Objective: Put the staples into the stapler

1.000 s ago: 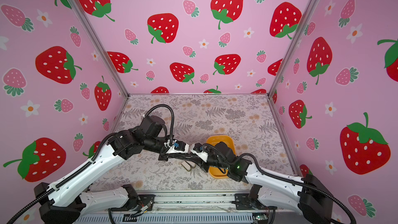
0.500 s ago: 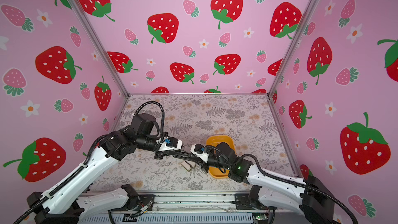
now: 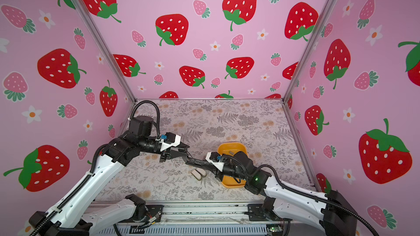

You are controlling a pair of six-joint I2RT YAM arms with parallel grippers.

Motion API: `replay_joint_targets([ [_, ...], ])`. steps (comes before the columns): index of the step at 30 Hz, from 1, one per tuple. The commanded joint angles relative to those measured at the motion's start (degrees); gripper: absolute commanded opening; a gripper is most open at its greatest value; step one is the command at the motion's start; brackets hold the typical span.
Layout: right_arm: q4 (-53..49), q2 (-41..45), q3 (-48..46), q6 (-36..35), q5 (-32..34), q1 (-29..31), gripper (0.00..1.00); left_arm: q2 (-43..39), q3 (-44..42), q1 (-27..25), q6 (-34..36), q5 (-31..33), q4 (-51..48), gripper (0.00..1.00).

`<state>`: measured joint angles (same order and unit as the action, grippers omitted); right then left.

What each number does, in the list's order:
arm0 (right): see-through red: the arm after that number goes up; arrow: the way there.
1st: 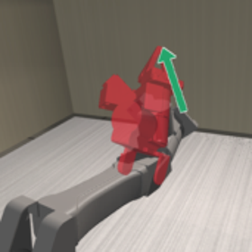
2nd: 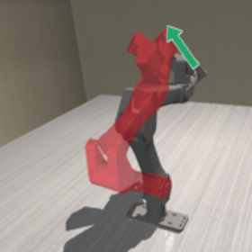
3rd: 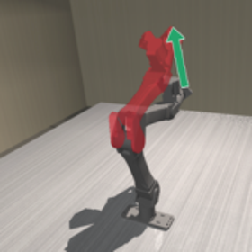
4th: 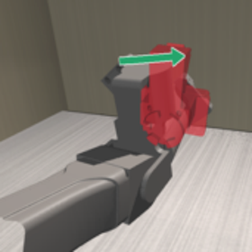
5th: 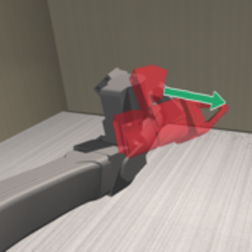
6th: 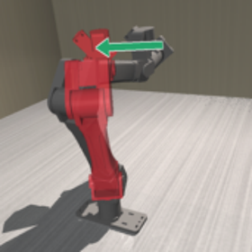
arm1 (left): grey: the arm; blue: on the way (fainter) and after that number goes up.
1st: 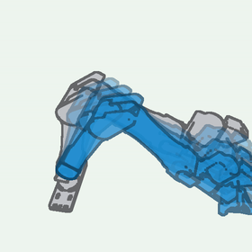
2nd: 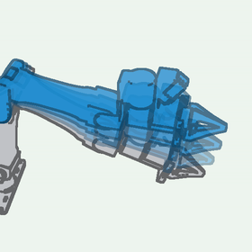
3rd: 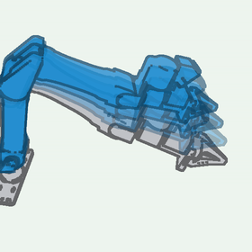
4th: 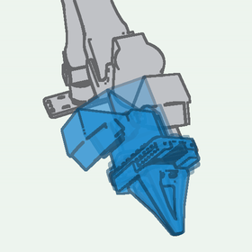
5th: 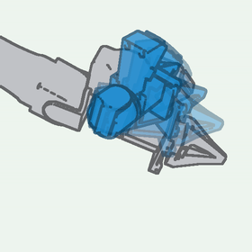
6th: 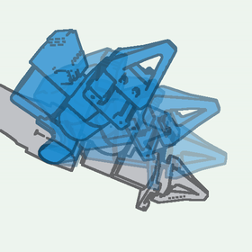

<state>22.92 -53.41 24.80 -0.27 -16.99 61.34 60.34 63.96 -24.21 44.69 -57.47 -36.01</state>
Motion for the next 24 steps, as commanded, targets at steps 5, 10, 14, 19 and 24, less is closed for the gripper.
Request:
replay_joint_targets([
  [5, 0.8, 5.7, -2.7, 1.1, -1.6, 0.0, 0.18, -2.0, -1.8, 6.1, -4.9, 5.7, 17.5, 0.16],
  [10, 1.7, 8.3, -3.4, 1.5, 1.6, 0.0, 0.15, -3.0, -5.8, 8.0, -11.0, 12.2, 26.1, 0.3],
  [14, 2.5, 10.4, -4.3, 2.3, 5.9, 0.0, 0.16, -3.6, -7.9, 8.2, -13.9, 19.0, 29.9, 0.44],
  [19, 3.3, 12.4, -4.7, 3.7, 10.1, 0.0, 0.17, -3.8, -9.5, 8.1, -20.1, 30.4, 34.4, 0.6],
  [24, 2.0, 11.4, -2.6, 5.8, 13.4, 0.2, 0.18, -5.4, -11.1, 8.1, -26.2, 37.7, 37.9, 0.74],
])
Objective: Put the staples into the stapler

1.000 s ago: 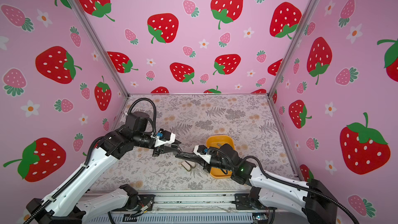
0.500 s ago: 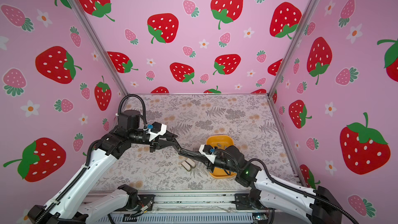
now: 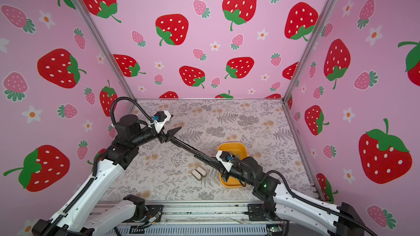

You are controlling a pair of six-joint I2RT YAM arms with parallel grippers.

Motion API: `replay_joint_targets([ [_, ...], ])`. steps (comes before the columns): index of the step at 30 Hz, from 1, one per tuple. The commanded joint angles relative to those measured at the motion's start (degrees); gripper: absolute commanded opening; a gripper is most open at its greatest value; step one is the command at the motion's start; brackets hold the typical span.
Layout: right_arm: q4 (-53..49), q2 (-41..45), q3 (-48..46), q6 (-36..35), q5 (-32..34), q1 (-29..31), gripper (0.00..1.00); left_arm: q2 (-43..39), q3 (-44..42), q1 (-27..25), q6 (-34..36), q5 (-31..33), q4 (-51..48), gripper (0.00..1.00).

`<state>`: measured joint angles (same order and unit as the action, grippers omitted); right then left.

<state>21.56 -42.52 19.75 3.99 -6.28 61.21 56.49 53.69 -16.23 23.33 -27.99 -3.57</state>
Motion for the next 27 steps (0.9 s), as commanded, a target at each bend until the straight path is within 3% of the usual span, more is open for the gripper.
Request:
replay_joint_targets([
  [1, 3.4, -0.3, 3.1, 2.1, 3.9, 0.7, 0.18, -2.5, -1.4, 0.1, -6.7, 9.7, 6.2, 0.78],
  [3, 4.9, -2.3, 3.8, 3.2, 5.8, 1.3, 0.18, -4.8, -2.6, 0.1, -11.5, 13.4, 7.3, 0.99],
  [8, 8.6, -12.2, 7.0, 6.2, 15.0, 3.1, 0.17, -12.7, -4.7, 0.4, -27.1, 25.8, 1.7, 0.99],
  [12, 12.5, -20.2, 9.9, 9.2, 21.0, 4.4, 0.17, -19.2, -11.1, 0.3, -35.4, 23.9, -0.3, 0.99],
  [15, 14.0, -26.5, 12.8, 12.8, 24.7, 4.5, 0.17, -22.5, -19.4, 0.4, -36.0, 17.6, 2.4, 0.99],
  [17, 14.7, -30.5, 14.9, 14.6, 26.4, 4.5, 0.17, -23.7, -24.2, 0.3, -36.2, 19.3, 2.9, 0.99],
  [22, 14.3, -39.9, 20.2, 19.7, 30.3, 4.4, 0.18, -26.5, -28.5, 0.4, -37.8, 32.7, -5.8, 0.99],
  [27, 14.5, -47.5, 23.8, 22.7, 31.1, 4.0, 0.18, -29.0, -33.5, 0.4, -39.0, 28.6, -3.1, 0.99],
])
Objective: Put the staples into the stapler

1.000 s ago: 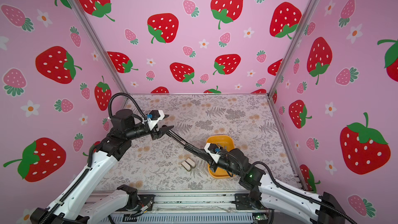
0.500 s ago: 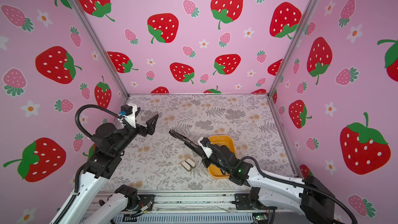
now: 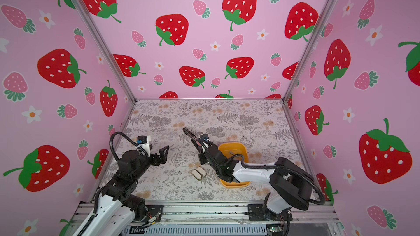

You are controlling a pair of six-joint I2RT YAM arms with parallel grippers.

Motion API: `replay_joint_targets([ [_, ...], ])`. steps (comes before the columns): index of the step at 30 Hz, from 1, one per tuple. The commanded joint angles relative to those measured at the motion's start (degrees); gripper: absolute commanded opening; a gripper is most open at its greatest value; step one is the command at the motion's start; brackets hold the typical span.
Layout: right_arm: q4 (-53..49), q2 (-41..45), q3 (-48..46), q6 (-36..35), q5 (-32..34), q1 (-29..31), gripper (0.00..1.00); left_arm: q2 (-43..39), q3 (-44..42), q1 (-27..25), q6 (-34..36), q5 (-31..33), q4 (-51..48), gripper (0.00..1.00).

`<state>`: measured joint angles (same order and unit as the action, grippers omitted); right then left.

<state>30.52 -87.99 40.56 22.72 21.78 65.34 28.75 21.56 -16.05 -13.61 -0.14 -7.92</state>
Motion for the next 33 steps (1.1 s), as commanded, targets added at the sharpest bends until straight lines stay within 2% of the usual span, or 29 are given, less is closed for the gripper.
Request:
replay_joint_targets([
  [1, 5.4, -3.3, 3.6, 4.2, 2.8, -0.2, 0.18, -1.8, -1.5, 0.1, -2.0, 1.4, 0.6, 0.99],
  [5, 5.8, -7.0, 4.5, 4.9, 3.2, -0.3, 0.18, -3.1, -1.3, 0.2, -3.3, 2.8, -2.5, 0.99],
  [12, 7.2, -12.8, 5.0, 7.1, 3.9, -0.9, 0.18, -3.7, 0.6, 0.2, -5.9, -1.5, -5.7, 0.99],
  [17, 9.2, -16.4, 4.8, 9.0, 0.9, -2.6, 0.19, -4.2, 3.8, 0.2, -7.7, -5.1, -7.6, 0.99],
  [24, 10.2, -16.6, 4.4, 8.2, -0.9, -3.4, 0.28, -5.0, 7.9, 0.1, -11.5, -4.3, -8.8, 0.99],
  [26, 9.7, -15.6, 4.4, 7.7, -1.1, -3.6, 0.36, -5.4, 9.0, 0.2, -12.2, -5.1, -7.1, 0.99],
  [29, 9.5, -12.7, 3.8, 6.7, -2.3, -3.9, 0.47, -4.8, 10.5, 0.2, -11.3, -7.3, -2.4, 0.99],
  [33, 9.2, -5.8, 1.3, 5.0, -4.0, -4.1, 0.5, -0.9, 14.5, 0.1, -7.6, -6.8, 0.9, 0.99],
])
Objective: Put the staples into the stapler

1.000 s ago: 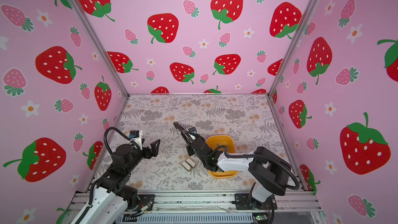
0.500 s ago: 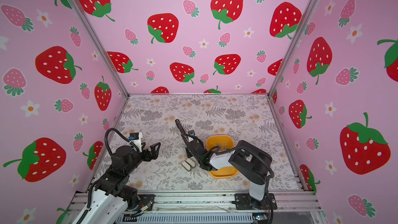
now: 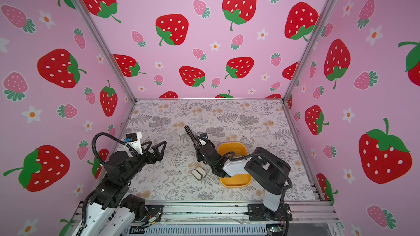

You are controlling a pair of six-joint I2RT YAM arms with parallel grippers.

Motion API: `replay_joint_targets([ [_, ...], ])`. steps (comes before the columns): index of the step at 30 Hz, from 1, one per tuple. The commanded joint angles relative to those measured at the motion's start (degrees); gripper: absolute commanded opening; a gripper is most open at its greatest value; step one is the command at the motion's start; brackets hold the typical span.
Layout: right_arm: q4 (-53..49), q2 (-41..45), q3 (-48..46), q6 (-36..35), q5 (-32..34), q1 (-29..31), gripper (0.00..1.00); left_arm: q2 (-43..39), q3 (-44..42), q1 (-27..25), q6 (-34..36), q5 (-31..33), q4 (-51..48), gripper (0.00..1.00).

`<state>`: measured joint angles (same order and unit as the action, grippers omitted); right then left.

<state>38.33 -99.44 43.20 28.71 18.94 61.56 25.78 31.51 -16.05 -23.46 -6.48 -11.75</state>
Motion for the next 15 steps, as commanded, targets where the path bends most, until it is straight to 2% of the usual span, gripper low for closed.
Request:
replay_joint_targets([
  [1, 0.9, 7.7, -2.0, -1.9, -1.3, -0.4, 0.5, 3.5, 6.3, 0.1, 3.9, 0.3, 4.7, 1.0],
  [3, -0.5, 11.4, -3.0, -3.6, -1.1, -0.7, 0.54, 7.1, 10.5, 0.2, 7.5, 1.2, 3.6, 0.99],
  [5, -1.5, 15.6, -4.9, -5.4, -1.5, -2.0, 0.6, 11.5, 16.2, 0.1, 14.0, 0.2, 1.7, 0.99],
  [8, -2.5, 19.9, -7.3, -6.4, -6.0, -6.1, 0.62, 18.1, 23.1, 0.2, 23.9, -4.3, -1.7, 0.99],
  [13, -3.1, 25.5, -12.1, -7.5, -11.5, -14.4, 0.62, 27.3, 29.0, 0.1, 52.1, -15.2, -10.1, 0.87],
  [15, -4.5, 27.0, -13.1, -8.2, -12.1, -17.0, 0.62, 30.1, 29.4, -0.1, 62.6, -17.5, -13.3, 0.82],
])
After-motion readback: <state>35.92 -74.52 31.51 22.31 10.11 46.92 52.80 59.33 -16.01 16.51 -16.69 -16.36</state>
